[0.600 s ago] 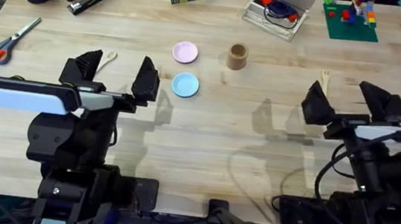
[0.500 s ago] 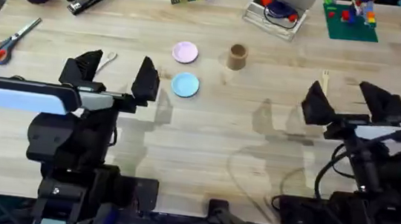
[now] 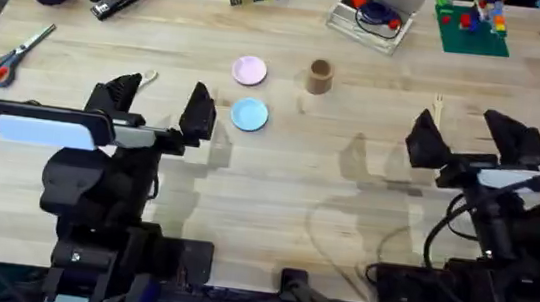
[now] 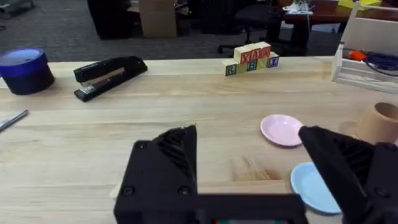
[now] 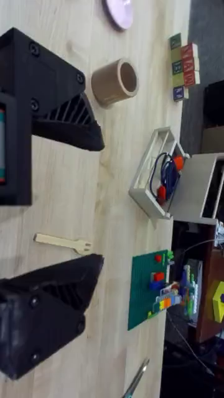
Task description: Pick up a utensil and set it on the pink plate, then put the other utensil in the container.
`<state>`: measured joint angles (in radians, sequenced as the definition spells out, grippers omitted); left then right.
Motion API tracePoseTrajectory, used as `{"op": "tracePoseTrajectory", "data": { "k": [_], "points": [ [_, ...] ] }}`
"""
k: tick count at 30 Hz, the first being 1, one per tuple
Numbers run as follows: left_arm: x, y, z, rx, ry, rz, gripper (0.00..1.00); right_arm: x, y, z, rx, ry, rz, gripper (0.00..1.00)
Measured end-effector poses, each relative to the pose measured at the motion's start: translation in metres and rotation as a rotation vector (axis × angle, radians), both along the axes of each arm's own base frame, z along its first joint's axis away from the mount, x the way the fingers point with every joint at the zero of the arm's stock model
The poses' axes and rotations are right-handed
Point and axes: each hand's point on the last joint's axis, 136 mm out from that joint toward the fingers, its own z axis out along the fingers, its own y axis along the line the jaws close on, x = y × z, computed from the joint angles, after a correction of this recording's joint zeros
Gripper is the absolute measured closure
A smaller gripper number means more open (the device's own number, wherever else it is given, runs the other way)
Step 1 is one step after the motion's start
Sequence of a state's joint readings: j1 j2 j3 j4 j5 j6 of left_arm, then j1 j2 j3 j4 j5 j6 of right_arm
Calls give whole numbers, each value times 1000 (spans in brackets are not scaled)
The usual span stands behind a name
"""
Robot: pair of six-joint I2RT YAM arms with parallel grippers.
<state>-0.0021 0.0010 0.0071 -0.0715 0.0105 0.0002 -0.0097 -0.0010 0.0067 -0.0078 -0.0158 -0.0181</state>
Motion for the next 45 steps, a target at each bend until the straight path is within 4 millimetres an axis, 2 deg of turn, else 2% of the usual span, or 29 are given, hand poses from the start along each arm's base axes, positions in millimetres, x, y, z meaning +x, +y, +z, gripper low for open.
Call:
{"op": "tracePoseTrajectory", "data": {
  "k": [6,8,12,17,21,25,30,35,45],
  "points": [
    [-1,0,1,0,10,0,8,0,0,1,0,0,0,5],
    [-4,0,6,0,21,0,7,-1,0,2,0,7,2,6],
    [-15,0,39,0,12,0,7,-5,7,10,4,20,41,8],
    [-39,0,81,0,22,0,8,-18,14,28,13,62,78,7],
    [-55,0,105,1,81,0,7,-27,15,43,15,77,84,7],
    [-63,2,126,12,178,9,7,-29,15,55,17,111,85,7],
    [-59,6,140,62,335,18,7,-21,15,73,20,161,85,7],
    [-44,7,151,117,466,4,9,-8,15,92,25,246,86,7],
    [-28,7,159,144,662,-18,10,10,15,115,38,487,84,7]
  ]
}}
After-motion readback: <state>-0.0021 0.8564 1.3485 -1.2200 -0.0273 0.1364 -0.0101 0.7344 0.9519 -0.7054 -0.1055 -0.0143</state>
